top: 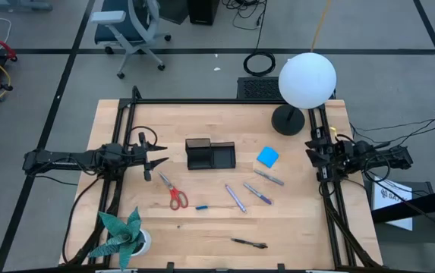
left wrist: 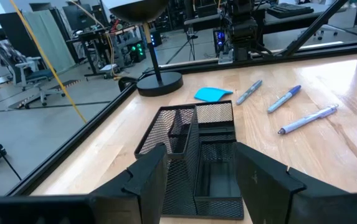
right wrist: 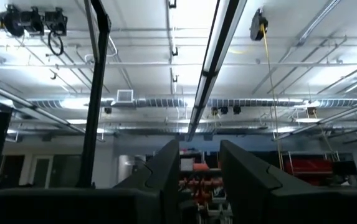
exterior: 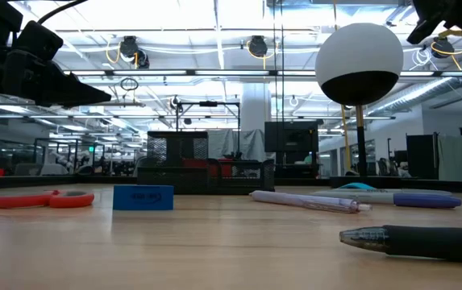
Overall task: Pick and place office supplies into organizer
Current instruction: Put the gray marker pen into the desk organizer
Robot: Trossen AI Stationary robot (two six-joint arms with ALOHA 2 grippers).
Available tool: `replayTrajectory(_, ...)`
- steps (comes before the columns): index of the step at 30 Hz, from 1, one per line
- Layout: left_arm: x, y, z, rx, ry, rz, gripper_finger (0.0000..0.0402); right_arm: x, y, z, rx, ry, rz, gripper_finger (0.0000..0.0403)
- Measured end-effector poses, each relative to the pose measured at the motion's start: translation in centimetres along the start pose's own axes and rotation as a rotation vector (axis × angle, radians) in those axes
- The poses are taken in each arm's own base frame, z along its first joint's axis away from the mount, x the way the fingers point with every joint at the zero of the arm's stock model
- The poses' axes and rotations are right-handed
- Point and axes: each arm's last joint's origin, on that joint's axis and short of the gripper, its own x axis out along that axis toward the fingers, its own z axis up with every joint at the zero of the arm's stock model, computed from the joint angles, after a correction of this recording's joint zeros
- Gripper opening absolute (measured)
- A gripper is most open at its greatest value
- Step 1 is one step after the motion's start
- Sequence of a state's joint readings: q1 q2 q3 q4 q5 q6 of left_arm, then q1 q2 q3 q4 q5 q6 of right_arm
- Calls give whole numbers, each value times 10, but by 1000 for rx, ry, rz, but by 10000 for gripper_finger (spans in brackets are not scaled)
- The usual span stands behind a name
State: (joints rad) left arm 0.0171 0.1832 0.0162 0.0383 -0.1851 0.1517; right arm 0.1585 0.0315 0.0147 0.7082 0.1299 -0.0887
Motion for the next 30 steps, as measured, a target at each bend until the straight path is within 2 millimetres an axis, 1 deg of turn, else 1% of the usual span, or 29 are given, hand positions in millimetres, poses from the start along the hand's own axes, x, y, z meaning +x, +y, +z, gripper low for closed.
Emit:
replayTrajectory(2, 0, 0, 0, -1, -5, 2, 189, 0, 0, -1, 15, 13, 1, 105)
replayTrajectory(4, 0, 0, 0, -1, -7, 3, 189, 0, 0, -1, 75, 11, 1, 105)
replayTrajectory(9, 0, 0, 1, -2, -12, 3, 189, 1, 0, 2, 92, -23, 2, 105)
replayTrajectory(11, 0, 0, 1, -3, -14, 4, 189, 2, 0, 0, 78, 9, 4, 105)
replayTrajectory(13, 0, 0, 1, -2, -13, 3, 189, 4, 1, -8, 63, 107, 8, 105)
replayTrajectory(17, 0, 0, 1, -2, -14, 4, 189, 33, 2, 29, 22, 192, 8, 105)
replayTrajectory(20, 0, 0, 1, -3, -14, 3, 189, 60, 1, 49, -26, 329, -53, 105)
replayTrajectory(23, 0, 0, 1, -3, -16, 3, 189, 93, 2, 86, -67, 334, -73, 105)
replayTrajectory(25, 0, 0, 1, -3, -14, 3, 189, 113, 2, 108, -100, 342, -68, 105)
replayTrajectory(27, 0, 0, 1, -3, -16, 3, 189, 132, 2, 128, -124, 366, -99, 105)
replayTrajectory(30, 0, 0, 1, -3, -16, 3, 189, 157, 0, 142, -179, 507, -204, 105)
